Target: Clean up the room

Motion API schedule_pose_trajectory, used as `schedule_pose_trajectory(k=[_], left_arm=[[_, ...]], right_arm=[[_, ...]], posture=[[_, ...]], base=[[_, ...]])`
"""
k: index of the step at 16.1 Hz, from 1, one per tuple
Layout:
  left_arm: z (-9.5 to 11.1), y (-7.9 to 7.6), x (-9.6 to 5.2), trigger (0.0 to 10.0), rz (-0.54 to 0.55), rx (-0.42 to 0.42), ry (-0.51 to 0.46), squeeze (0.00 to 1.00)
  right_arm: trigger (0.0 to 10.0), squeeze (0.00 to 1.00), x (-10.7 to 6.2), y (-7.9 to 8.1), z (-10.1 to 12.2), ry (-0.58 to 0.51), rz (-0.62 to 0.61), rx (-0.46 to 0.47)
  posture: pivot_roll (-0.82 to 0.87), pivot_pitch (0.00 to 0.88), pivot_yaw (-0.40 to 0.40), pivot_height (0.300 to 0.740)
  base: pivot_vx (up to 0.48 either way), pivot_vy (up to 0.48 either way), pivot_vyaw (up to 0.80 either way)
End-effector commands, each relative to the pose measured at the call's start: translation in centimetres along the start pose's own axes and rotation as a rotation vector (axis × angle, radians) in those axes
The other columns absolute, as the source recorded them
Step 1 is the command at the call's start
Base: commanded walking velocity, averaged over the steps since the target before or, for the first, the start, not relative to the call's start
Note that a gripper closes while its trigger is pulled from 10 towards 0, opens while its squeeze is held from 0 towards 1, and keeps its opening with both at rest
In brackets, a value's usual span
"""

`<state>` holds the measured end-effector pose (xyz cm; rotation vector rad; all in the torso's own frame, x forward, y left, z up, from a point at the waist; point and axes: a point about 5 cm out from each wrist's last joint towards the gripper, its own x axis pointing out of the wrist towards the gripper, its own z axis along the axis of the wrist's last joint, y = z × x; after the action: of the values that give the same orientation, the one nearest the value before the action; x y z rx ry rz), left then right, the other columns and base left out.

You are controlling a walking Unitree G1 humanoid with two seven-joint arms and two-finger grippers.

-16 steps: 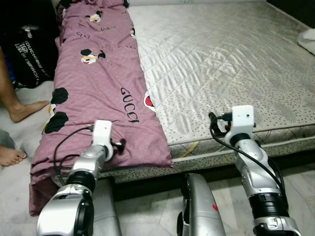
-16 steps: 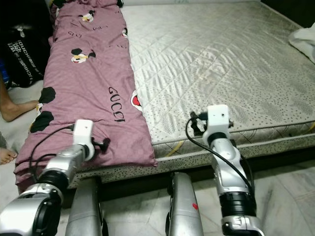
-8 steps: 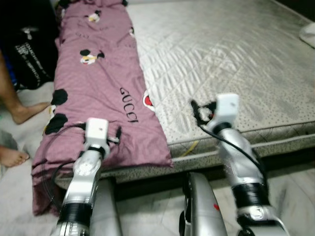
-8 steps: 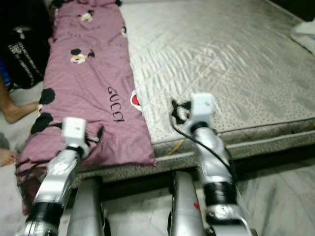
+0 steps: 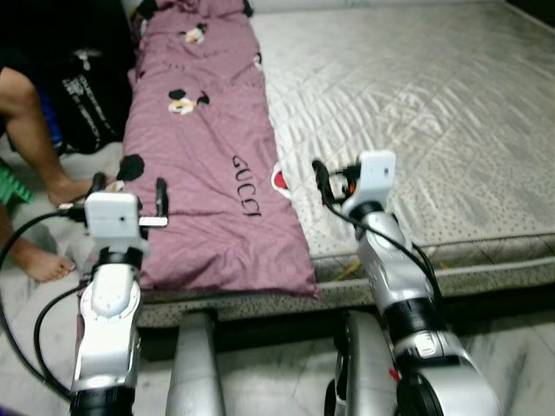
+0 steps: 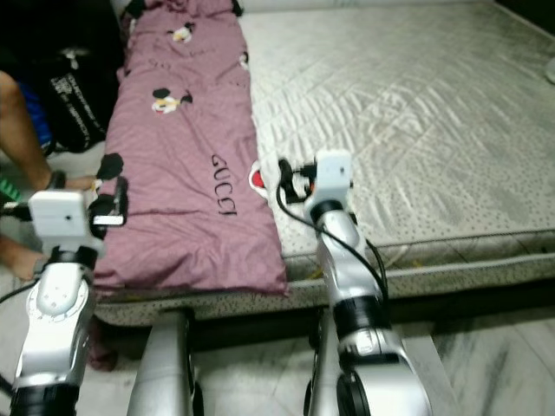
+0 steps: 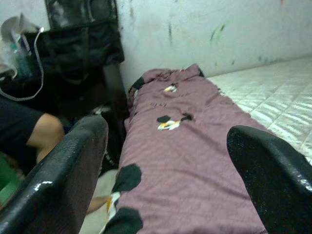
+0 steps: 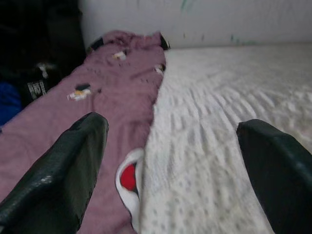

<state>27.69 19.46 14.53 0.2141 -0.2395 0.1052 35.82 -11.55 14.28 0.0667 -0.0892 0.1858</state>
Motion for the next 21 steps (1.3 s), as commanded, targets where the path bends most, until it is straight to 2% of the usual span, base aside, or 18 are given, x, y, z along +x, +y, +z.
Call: schedule_pose_trajectory(k=[1, 4, 8, 10, 13, 18, 21], left_arm=[[0.4, -0.2, 0.9, 10.0, -0.008, 0.016, -0.028, 0.00], [0.9, -0.4, 3.0, 10.0, -0.018, 0.008, -0.044, 0.00], [0.5, -0.8, 3.5, 10.0, -0.002, 0.027, -0.042, 0.00], [-0.4, -1.0, 3.8, 10.0, 0.024, 0.015, 0.001, 0.00], [-0.4, -2.3, 4.4, 10.0, -0.004, 0.004, 0.000, 0.00], [-0.3, -3.2, 5.0, 10.0, -0.033, -0.013, -0.005, 0.00], [-0.5, -3.4, 5.1, 10.0, -0.032, -0.020, 0.010, 0.00]], right_arm=[[10.0, 0.00, 0.6, 0.0, 0.8, -0.038, -0.019, 0.018], [10.0, 0.00, 1.6, -0.2, 1.9, -0.083, -0.038, 0.029], [10.0, 0.00, 1.7, -0.3, 1.5, -0.086, -0.049, 0.035], [10.0, 0.00, 1.6, -0.2, 1.3, -0.091, -0.062, 0.050], [10.0, 0.00, 1.4, -0.3, 1.0, -0.094, -0.060, 0.040], [10.0, 0.00, 1.6, -0.9, 1.5, -0.118, -0.077, 0.021], [10.0, 0.00, 1.2, -1.0, 1.0, -0.109, -0.074, 0.007]], posture=[[0.12, 0.000, 0.055, 0.579], [0.11, 0.000, 0.059, 0.624], [0.10, 0.000, 0.072, 0.669], [0.09, 0.000, 0.079, 0.699], [0.08, 0.000, 0.076, 0.734], [0.06, 0.000, 0.084, 0.740], [0.06, 0.000, 0.080, 0.740]], base=[[0.000, 0.000, 0.00], [0.000, 0.000, 0.00], [0.000, 0.000, 0.00], [0.000, 0.000, 0.00], [0.000, 0.000, 0.00], [0.000, 0.000, 0.00], [0.000, 0.000, 0.00]])
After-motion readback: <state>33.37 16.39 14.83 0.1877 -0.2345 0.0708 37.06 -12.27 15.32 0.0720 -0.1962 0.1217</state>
